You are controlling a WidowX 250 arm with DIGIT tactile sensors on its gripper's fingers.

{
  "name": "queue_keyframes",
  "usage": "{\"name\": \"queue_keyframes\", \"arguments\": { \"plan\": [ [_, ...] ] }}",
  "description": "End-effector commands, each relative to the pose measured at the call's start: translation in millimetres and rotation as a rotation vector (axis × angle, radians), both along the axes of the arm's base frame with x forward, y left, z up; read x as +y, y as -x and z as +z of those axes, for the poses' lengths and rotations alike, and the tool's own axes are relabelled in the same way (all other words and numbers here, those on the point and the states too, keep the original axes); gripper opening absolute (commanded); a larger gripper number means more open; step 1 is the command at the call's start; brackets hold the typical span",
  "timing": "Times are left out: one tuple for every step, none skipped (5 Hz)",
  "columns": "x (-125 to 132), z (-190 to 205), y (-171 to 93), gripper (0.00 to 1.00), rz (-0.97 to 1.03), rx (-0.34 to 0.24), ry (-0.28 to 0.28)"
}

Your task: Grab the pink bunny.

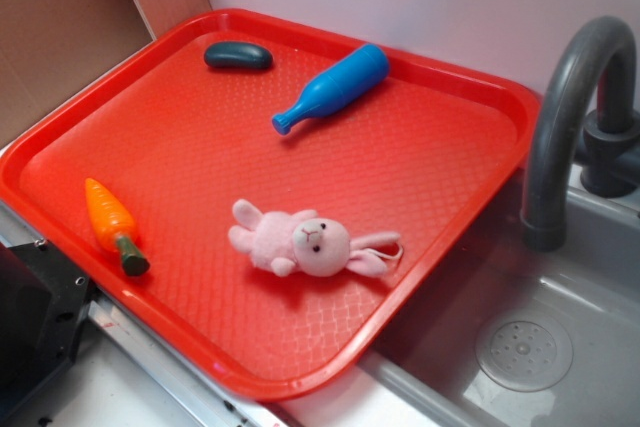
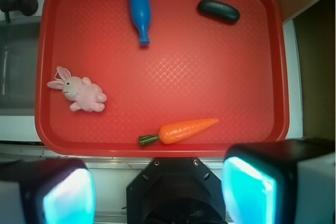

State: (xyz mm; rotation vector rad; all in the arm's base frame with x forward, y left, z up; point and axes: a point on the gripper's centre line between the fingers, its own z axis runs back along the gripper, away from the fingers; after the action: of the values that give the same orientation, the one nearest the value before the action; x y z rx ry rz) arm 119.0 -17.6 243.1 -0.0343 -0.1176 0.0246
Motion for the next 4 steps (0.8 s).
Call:
{"name": "queue_keyframes", "arguments": {
  "plan": [
    [0, 0, 0, 1.00, 0.000, 0.000, 0.000],
    [-16, -12, -26, 1.00, -0.250, -0.015, -0.044],
    [-39, -29, -50, 1.00, -0.498, -0.052, -0.093],
    [-63, -52, -63, 1.00, -0.748, -0.073, -0.106]
  ]
}}
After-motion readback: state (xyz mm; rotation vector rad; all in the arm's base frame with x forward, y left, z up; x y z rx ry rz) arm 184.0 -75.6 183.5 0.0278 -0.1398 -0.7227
